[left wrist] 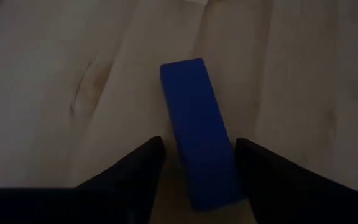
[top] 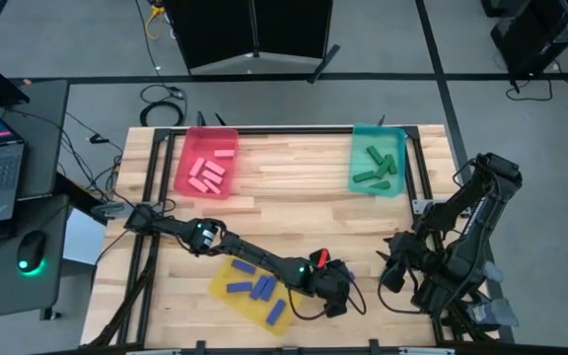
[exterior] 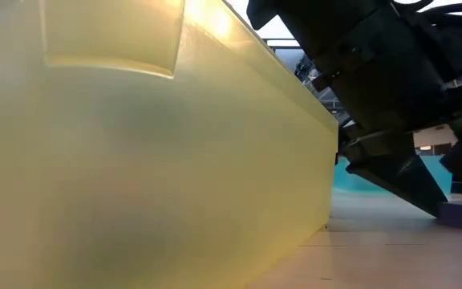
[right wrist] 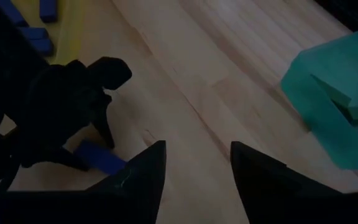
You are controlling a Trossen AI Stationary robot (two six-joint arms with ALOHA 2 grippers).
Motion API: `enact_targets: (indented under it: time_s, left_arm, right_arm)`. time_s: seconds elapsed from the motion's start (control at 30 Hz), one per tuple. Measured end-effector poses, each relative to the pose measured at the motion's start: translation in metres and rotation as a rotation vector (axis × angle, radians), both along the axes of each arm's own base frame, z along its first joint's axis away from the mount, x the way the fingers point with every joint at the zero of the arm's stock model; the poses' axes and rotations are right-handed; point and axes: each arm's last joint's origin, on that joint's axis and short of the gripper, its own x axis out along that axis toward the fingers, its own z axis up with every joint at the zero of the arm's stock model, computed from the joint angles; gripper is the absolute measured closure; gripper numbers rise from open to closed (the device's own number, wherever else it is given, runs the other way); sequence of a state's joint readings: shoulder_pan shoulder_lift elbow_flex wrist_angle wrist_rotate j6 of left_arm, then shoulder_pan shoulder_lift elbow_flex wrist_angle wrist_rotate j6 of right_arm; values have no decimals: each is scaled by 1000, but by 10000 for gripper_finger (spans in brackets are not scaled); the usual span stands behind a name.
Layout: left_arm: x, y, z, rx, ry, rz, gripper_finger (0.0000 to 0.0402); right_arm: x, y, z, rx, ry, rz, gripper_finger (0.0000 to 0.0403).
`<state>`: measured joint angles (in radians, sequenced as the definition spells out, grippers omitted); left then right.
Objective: Sort blocks
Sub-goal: Put the blue block into the yellow bin
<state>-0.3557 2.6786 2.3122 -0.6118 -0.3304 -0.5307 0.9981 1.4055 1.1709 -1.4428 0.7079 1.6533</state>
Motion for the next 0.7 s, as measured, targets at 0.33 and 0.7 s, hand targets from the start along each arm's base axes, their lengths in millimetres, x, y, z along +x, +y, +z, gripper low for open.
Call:
enact_targets:
  time_s: [0.33, 0.7]
  left_arm:
    - [2, 8, -3, 4, 13, 11, 291]
    - [4, 8, 17, 15, -9, -19, 291]
  right_arm:
    - [1, 1, 0, 13, -8, 0, 211]
    - [0, 3, -1, 33, 3, 2, 211]
